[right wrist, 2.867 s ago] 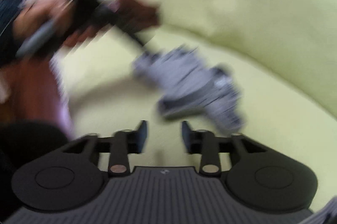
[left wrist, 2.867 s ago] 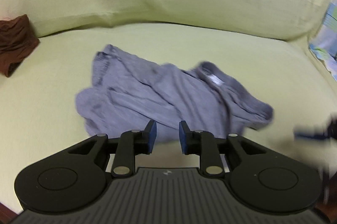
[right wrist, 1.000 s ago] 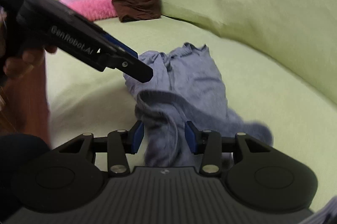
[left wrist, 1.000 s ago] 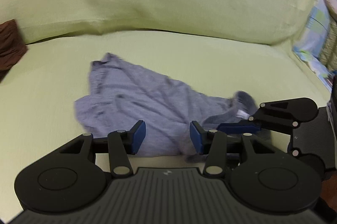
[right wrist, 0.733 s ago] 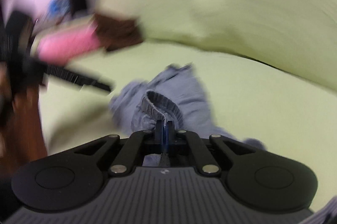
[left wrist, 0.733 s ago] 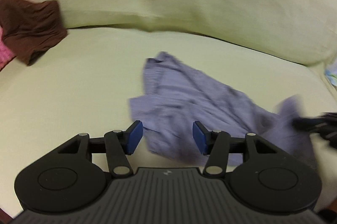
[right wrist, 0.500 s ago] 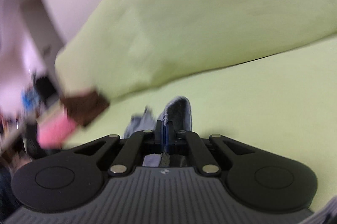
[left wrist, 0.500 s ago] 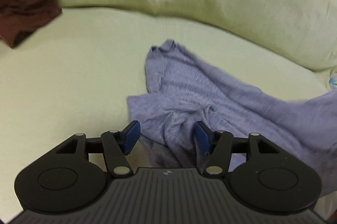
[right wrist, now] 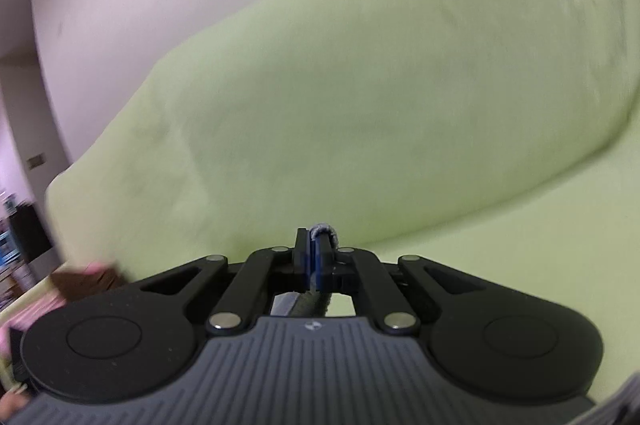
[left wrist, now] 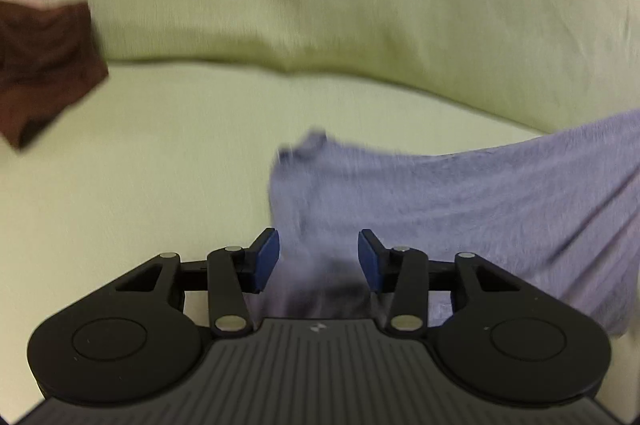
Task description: Fold clothes
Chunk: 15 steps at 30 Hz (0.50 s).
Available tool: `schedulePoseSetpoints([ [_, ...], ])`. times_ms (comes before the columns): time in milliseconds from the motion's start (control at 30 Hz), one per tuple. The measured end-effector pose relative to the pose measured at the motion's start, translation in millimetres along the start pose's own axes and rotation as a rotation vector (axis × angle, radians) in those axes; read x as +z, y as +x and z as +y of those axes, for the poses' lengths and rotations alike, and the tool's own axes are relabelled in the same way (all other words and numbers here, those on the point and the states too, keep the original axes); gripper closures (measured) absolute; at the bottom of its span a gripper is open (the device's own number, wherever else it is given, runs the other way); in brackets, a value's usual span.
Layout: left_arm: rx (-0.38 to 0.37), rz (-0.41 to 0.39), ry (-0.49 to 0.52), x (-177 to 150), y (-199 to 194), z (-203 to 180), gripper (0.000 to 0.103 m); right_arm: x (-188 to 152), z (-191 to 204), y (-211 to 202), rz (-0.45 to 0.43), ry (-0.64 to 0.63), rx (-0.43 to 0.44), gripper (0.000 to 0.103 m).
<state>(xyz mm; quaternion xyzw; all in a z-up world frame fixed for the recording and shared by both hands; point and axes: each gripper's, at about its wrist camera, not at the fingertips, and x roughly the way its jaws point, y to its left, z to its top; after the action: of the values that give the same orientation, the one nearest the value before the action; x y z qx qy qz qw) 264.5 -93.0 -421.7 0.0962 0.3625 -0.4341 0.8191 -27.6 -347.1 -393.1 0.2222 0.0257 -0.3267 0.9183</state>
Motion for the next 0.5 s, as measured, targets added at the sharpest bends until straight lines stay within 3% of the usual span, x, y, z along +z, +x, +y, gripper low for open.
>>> schedulePoseSetpoints([
  [67,0.006,0.008,0.003,2,3,-2,0.053,4,-12,34,0.158,0.042,-0.014,0.058],
  [100,0.010,0.019,0.007,-1,6,-4,0.053,-2,-16,37,0.187,0.065,-0.013,0.054],
  [233,0.017,0.076,0.012,-34,2,1,0.053,-39,-25,7,0.247,0.016,0.034,0.053],
  [300,0.019,0.097,0.015,-52,-6,4,0.053,-63,-30,-18,0.307,0.001,0.109,0.054],
  [367,0.024,0.103,0.022,-63,-15,3,0.052,-92,-34,-48,0.398,-0.016,0.175,0.054],
  [500,0.035,0.105,0.059,-89,-27,-6,0.051,-121,-24,-75,0.450,-0.098,0.226,0.055],
])
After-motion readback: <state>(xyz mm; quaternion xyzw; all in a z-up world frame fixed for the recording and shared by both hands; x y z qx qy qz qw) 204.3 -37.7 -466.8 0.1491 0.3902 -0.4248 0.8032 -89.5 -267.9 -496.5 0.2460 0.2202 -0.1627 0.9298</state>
